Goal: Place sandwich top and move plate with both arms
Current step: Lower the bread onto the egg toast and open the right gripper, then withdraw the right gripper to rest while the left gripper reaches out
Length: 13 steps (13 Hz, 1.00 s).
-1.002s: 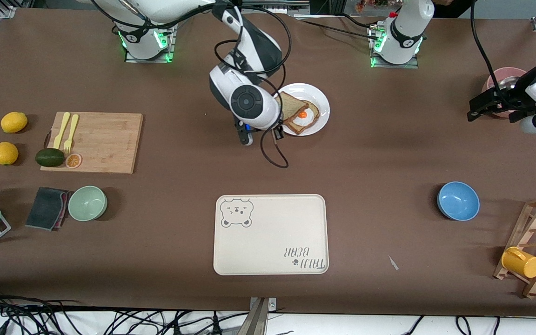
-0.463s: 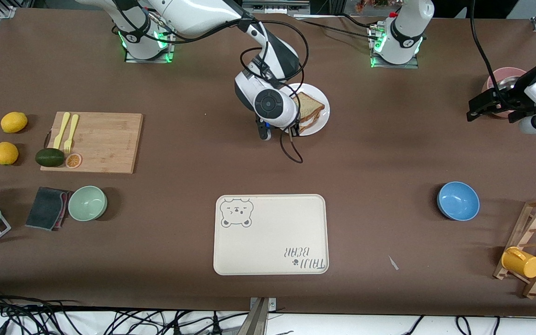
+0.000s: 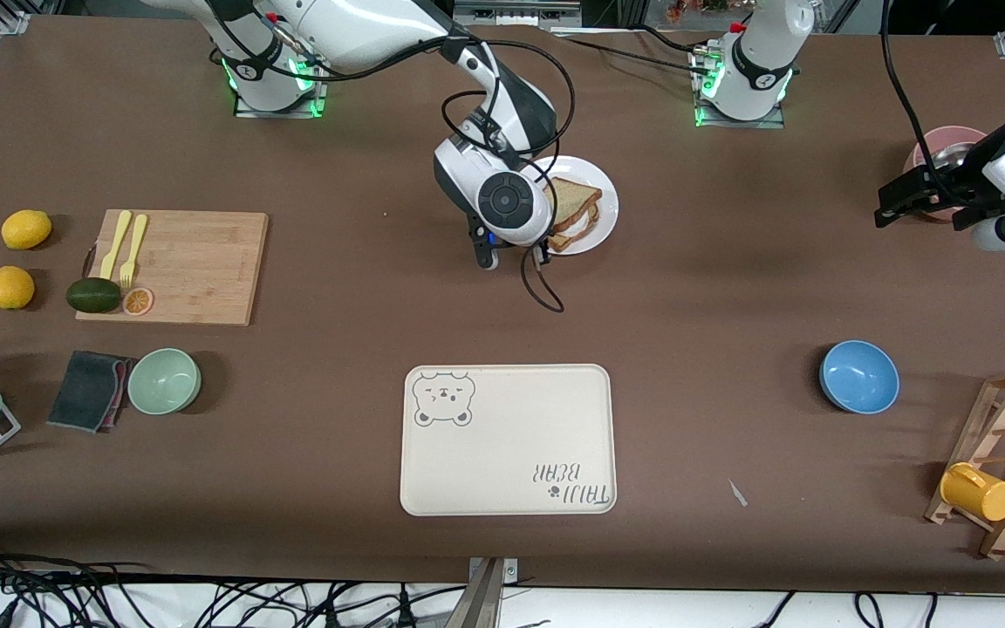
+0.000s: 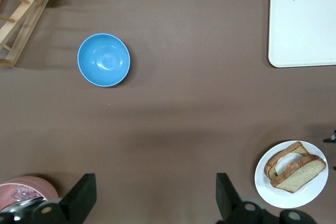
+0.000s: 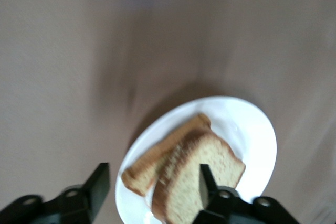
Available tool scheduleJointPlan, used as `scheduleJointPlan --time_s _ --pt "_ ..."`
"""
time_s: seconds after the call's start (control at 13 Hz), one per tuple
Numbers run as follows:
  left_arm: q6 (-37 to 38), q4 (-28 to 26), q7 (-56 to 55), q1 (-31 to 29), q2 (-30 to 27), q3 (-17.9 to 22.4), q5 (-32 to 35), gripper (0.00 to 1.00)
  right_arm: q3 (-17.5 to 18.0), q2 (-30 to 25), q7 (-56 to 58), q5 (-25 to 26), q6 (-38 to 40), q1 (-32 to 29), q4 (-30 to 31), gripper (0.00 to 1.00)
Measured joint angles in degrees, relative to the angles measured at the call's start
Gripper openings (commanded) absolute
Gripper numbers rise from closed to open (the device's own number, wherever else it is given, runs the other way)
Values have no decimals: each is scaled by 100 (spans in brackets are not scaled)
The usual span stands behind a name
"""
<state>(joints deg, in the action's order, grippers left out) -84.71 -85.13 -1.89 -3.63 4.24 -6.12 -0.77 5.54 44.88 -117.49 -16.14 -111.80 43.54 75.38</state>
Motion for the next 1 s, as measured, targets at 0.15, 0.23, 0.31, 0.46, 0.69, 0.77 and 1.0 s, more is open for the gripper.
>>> scheduleJointPlan --time_s 0.15,0.23,0.31,0.46,0.69,0.77,1.0 --pt "0 -2 0 1 0 0 0 100 -34 -66 530 176 586 -307 -339 100" --pt "0 -3 0 2 0 -2 0 100 -49 -119 941 212 798 -494 -518 100" --pt "0 -3 0 4 0 -5 0 100 -61 -206 1407 229 939 -707 -670 100" --pt "3 -8 0 6 2 -8 0 100 -67 -441 2421 386 1115 -1167 -794 100" --pt "8 -36 0 27 41 -50 -21 100 -103 -721 3997 855 1613 -1767 -799 100" --pt "8 -42 -3 27 88 -61 -126 100 -169 -754 4572 950 1689 -1922 -800 100" --pt "-4 -45 -15 -85 261 -39 -663 100 -507 -895 6547 1025 1896 -2319 -751 100"
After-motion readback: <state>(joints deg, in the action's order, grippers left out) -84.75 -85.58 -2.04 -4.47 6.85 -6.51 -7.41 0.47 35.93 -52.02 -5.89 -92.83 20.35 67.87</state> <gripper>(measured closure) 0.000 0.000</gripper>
